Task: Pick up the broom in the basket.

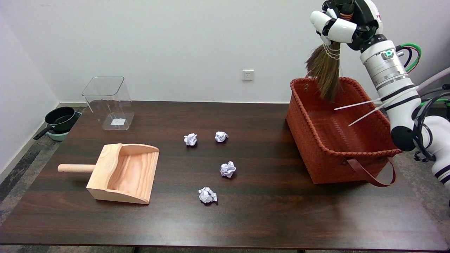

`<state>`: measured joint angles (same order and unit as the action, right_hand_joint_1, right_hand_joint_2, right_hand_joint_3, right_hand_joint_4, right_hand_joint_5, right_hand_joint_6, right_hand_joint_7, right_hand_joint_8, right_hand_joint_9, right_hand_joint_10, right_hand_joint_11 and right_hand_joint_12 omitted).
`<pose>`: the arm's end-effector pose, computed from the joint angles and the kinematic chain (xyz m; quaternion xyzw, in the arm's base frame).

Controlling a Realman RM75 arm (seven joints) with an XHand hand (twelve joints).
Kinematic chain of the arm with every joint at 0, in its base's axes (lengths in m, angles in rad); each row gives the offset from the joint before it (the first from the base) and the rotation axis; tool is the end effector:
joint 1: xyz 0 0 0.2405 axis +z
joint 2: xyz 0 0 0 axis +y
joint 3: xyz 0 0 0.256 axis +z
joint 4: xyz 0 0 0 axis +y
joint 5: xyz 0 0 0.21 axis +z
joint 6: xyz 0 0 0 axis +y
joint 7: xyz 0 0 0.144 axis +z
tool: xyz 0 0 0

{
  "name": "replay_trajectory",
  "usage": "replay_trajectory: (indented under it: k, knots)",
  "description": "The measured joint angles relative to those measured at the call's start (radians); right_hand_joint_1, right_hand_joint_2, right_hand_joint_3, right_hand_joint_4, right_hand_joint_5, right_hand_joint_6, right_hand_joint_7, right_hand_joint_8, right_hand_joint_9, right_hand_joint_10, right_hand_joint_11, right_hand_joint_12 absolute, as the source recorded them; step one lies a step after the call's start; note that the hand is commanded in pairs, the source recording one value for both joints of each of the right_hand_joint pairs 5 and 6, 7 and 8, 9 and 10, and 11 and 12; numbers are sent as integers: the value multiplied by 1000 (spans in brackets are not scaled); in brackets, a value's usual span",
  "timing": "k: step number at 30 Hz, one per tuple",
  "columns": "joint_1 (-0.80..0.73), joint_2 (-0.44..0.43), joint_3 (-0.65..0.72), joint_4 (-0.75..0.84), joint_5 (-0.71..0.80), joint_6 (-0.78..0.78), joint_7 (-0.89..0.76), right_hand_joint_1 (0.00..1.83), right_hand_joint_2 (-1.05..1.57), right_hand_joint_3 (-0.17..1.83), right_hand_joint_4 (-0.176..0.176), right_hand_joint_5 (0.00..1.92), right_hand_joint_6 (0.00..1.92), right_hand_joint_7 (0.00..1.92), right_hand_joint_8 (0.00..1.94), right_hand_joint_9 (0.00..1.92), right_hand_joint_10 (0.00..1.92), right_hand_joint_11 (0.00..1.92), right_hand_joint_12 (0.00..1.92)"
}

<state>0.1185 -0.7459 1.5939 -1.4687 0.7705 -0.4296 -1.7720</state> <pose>-0.0903 -0.3556 0.4563 0.6324 -0.2636 0.5664 0.4580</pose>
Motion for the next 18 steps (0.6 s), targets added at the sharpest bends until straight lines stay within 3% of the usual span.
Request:
replay_trajectory:
  k: [18]
  knots:
    - [33,2,-49,-63,-14,47,-3,1222,1268,574,0,1920,1920,1920,1920,1823,1823,1710,1710]
